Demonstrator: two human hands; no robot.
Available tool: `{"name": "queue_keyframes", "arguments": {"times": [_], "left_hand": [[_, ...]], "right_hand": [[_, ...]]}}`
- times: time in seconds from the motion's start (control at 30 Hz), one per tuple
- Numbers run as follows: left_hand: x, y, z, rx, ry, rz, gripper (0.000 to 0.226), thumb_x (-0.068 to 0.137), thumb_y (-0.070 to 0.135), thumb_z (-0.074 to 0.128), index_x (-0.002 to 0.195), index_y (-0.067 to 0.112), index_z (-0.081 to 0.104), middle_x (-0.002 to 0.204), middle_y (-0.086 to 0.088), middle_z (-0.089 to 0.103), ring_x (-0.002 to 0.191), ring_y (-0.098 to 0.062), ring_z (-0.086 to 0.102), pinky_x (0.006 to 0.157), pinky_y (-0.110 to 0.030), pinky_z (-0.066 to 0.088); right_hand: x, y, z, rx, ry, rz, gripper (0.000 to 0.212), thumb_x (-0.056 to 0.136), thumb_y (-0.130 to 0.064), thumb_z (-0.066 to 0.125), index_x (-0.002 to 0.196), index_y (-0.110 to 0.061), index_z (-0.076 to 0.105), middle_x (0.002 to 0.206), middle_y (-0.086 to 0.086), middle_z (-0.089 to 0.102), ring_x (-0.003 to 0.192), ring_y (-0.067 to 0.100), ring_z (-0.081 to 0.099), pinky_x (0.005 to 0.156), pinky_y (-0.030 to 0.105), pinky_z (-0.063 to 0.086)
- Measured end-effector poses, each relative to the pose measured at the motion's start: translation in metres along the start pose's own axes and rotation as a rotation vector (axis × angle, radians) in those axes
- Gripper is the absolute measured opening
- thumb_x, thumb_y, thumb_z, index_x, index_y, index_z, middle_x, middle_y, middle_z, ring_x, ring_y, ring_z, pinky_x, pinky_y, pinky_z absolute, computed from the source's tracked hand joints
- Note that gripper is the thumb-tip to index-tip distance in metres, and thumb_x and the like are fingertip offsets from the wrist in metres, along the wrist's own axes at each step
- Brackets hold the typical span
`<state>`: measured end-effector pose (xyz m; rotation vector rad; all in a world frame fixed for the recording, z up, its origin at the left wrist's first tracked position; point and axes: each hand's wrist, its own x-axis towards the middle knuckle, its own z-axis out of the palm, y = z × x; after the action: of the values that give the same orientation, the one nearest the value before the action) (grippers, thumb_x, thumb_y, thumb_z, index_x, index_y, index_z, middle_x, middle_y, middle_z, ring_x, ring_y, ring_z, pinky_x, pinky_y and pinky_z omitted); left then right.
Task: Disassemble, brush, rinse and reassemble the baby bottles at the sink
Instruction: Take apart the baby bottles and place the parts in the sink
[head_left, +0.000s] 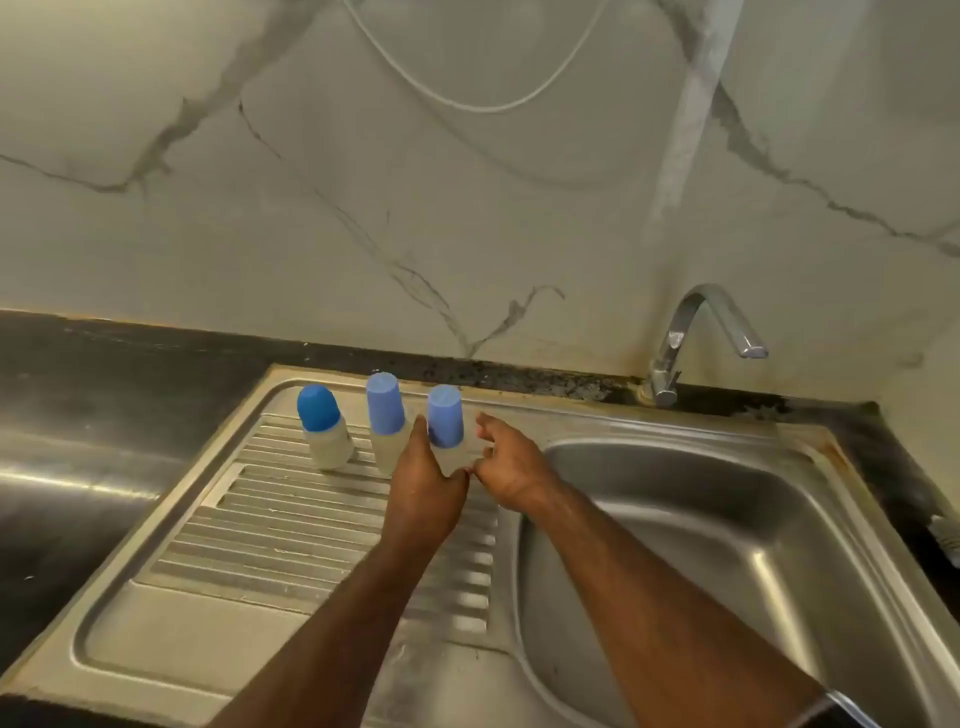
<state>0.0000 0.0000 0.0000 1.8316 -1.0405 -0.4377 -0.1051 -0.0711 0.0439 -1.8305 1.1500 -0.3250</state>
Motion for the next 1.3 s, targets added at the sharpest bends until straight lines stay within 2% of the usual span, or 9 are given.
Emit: {"name": "queue_keyframes", "arguments": {"times": [0.1, 0.2, 0.33, 0.53, 0.73, 0.83, 0.97, 1.13, 1.3], "left_hand": [[0.005, 0.005, 0.003, 0.003, 0.045, 0.024, 0.062, 0.083, 0.015, 0.081, 0.138, 0.019, 0.052, 0.123, 0.002, 0.067, 0.115, -0.015, 0.064, 0.098, -0.04, 0.055], [0.008, 0.01, 0.007, -0.051, 0.069, 0.042, 0.04, 0.085, 0.013, 0.078, 0.119, 0.023, 0.06, 0.103, 0.009, 0.07, 0.096, -0.005, 0.067, 0.08, -0.022, 0.053], [0.013, 0.011, 0.014, -0.041, 0.089, 0.062, 0.042, 0.085, 0.01, 0.078, 0.12, 0.021, 0.057, 0.102, 0.007, 0.068, 0.092, -0.005, 0.066, 0.071, -0.009, 0.043], [0.012, 0.002, 0.019, 0.043, 0.102, 0.097, 0.062, 0.088, 0.004, 0.075, 0.142, 0.014, 0.046, 0.116, 0.006, 0.059, 0.105, -0.011, 0.057, 0.086, -0.025, 0.042], [-0.003, 0.009, 0.022, 0.036, 0.117, 0.198, 0.062, 0.088, 0.005, 0.073, 0.142, 0.012, 0.045, 0.117, 0.005, 0.059, 0.105, -0.011, 0.056, 0.085, -0.024, 0.04], [-0.025, 0.023, 0.033, 0.025, 0.048, 0.248, 0.059, 0.087, 0.006, 0.074, 0.139, 0.012, 0.048, 0.114, 0.006, 0.057, 0.099, -0.011, 0.055, 0.081, -0.025, 0.04], [-0.048, 0.038, 0.055, 0.01, -0.074, 0.267, 0.056, 0.085, 0.009, 0.073, 0.137, 0.015, 0.051, 0.114, 0.005, 0.062, 0.099, -0.018, 0.063, 0.079, -0.029, 0.044], [-0.06, 0.044, 0.078, -0.071, -0.197, 0.229, 0.07, 0.08, 0.023, 0.083, 0.141, 0.017, 0.048, 0.124, 0.005, 0.062, 0.104, -0.017, 0.065, 0.088, -0.035, 0.055], [-0.06, 0.037, 0.102, 0.094, -0.264, 0.257, 0.059, 0.083, 0.034, 0.082, 0.133, 0.014, 0.056, 0.118, -0.003, 0.068, 0.102, -0.021, 0.064, 0.088, -0.036, 0.052]], "right_hand": [[0.004, 0.006, -0.003, 0.028, 0.002, -0.029, 0.075, 0.091, -0.003, 0.063, 0.156, -0.021, 0.031, 0.152, 0.001, 0.047, 0.136, 0.021, 0.049, 0.11, 0.04, 0.045], [0.004, 0.007, -0.007, 0.051, 0.015, -0.053, 0.07, 0.09, -0.003, 0.062, 0.153, -0.02, 0.037, 0.148, 0.002, 0.052, 0.133, 0.018, 0.051, 0.106, 0.04, 0.048], [0.002, 0.008, -0.012, 0.091, 0.037, -0.093, 0.063, 0.091, -0.002, 0.062, 0.148, -0.021, 0.045, 0.141, 0.001, 0.058, 0.123, 0.02, 0.058, 0.102, 0.044, 0.051], [-0.008, 0.016, -0.01, 0.09, 0.042, -0.155, 0.064, 0.093, -0.004, 0.064, 0.151, -0.02, 0.041, 0.144, 0.002, 0.055, 0.128, 0.019, 0.055, 0.105, 0.044, 0.05], [-0.021, 0.027, -0.013, 0.083, 0.15, -0.232, 0.068, 0.088, -0.013, 0.071, 0.15, -0.021, 0.044, 0.124, 0.0, 0.067, 0.109, 0.018, 0.065, 0.096, 0.046, 0.054], [-0.039, 0.038, -0.026, 0.059, 0.248, -0.257, 0.065, 0.088, -0.03, 0.075, 0.146, -0.02, 0.048, 0.123, 0.001, 0.066, 0.11, 0.019, 0.064, 0.097, 0.046, 0.053], [-0.065, 0.059, -0.053, -0.003, 0.323, -0.277, 0.059, 0.087, -0.036, 0.076, 0.139, -0.017, 0.055, 0.121, -0.003, 0.063, 0.104, 0.013, 0.058, 0.091, 0.032, 0.048], [-0.074, 0.088, -0.065, 0.081, 0.371, -0.219, 0.058, 0.083, -0.036, 0.08, 0.132, -0.017, 0.057, 0.118, 0.002, 0.067, 0.1, 0.02, 0.066, 0.087, 0.047, 0.058], [-0.071, 0.11, -0.078, 0.121, 0.375, -0.138, 0.063, 0.082, -0.037, 0.081, 0.134, -0.02, 0.051, 0.119, 0.007, 0.064, 0.101, 0.025, 0.066, 0.085, 0.048, 0.06]]}}
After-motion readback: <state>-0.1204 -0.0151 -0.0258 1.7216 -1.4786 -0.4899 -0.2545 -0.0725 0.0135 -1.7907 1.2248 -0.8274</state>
